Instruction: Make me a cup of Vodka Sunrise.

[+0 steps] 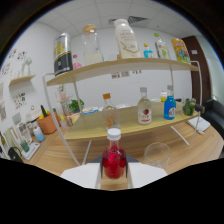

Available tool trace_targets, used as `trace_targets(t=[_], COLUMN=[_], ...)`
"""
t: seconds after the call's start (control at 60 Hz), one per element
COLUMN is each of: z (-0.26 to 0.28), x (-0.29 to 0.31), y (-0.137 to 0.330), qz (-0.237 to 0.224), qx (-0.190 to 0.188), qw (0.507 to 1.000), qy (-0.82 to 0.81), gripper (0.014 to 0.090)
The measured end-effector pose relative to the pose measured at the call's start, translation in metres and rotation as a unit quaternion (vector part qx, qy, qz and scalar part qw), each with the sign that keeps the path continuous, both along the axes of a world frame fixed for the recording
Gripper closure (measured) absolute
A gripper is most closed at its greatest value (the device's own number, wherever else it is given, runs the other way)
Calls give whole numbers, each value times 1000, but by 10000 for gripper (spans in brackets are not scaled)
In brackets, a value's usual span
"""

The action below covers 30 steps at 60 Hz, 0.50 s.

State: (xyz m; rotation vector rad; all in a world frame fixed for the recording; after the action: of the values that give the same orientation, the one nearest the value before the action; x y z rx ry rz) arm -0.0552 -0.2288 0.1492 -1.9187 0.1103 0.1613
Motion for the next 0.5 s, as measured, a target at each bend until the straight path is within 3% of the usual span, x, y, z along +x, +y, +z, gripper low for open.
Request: trace_targets(t=[0.183,0.35,0.5], z=[26,49,54], x=[9,7,9], y=[8,17,22], qz=[-37,-44,-48], qx=[5,5,0], qw=[966,860,769], qy=[255,509,638], gripper=[703,704,707])
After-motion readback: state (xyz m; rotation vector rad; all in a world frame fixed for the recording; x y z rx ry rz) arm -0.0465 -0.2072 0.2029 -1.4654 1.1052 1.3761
